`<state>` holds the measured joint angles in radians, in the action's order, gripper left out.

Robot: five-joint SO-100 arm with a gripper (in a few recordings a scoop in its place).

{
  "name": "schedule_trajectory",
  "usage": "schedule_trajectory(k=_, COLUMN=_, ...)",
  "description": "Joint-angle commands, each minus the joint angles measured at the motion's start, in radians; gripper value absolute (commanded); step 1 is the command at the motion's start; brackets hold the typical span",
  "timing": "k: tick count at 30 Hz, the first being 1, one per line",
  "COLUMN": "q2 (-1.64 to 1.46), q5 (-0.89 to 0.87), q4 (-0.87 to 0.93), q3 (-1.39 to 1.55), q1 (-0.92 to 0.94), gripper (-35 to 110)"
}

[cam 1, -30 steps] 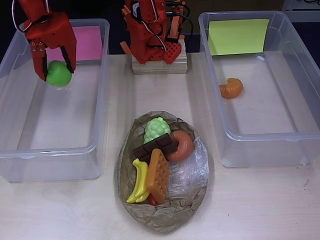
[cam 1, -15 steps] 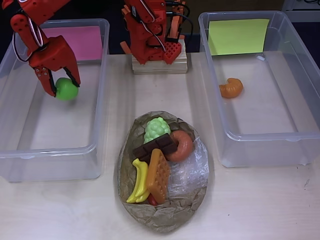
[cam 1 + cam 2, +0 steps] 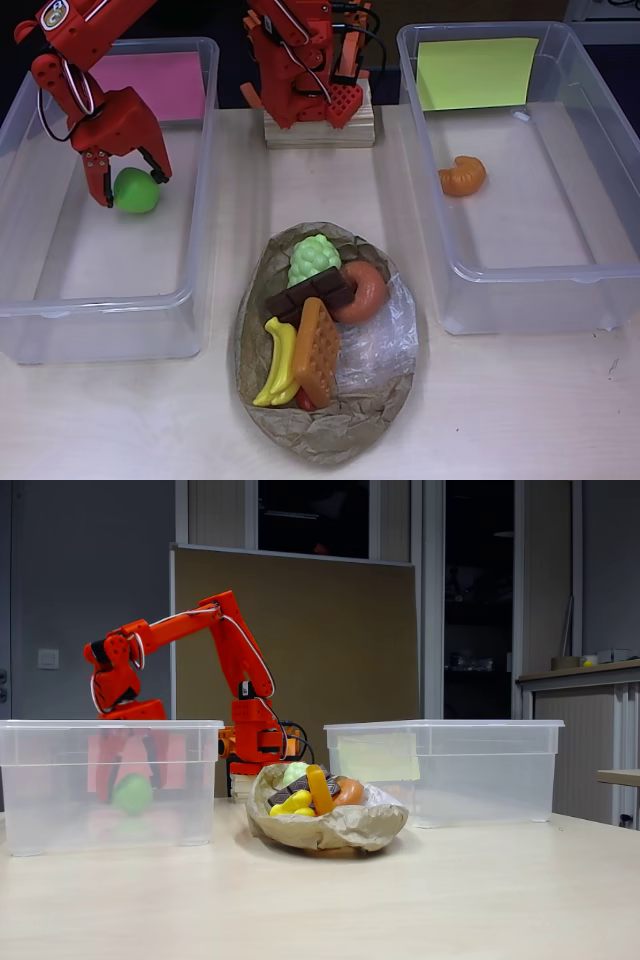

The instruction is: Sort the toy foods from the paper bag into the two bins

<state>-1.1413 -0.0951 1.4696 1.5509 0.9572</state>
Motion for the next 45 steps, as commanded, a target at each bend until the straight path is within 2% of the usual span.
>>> schedule_trajectory(k=1, q2=-0.028, q5=-0.002, q4=0.012, q3=0.028, q1=0.006, gripper=41)
schedule_trajectory(k=11, q2=-0.097, q5=0.005, q4=0.046, q3=0.064, q1=-0.017, gripper=47)
schedule_trajectory(k=18, q2=-0.299, q5=0.006, q4=0.103, q3=0.083, q1=-0.08, gripper=46)
schedule_trajectory(k=26, q2=-0.646, q5=0.057, q4=0.095, q3=-0.005, q1=-0.275, gripper=45)
schedule_trajectory(k=31, q2=-0.779, q5=0.04, q4=0.071, q3=-0.091, q1=-0.468, gripper=33)
schedule_trajectory(k=34, q2=-0.811, q5=-0.018, q4=0.04, q3=-0.104, q1=-0.623, gripper=23)
schedule_trajectory(k=40, q2=-0.781, q5=-0.221, q4=-0.144, q3=0.066, q1=-0.879, gripper=36)
schedule_trajectory(k=45, q2=-0.627, q5=-0.387, q4=-0.242, q3=0.092, q1=-0.991, gripper=39)
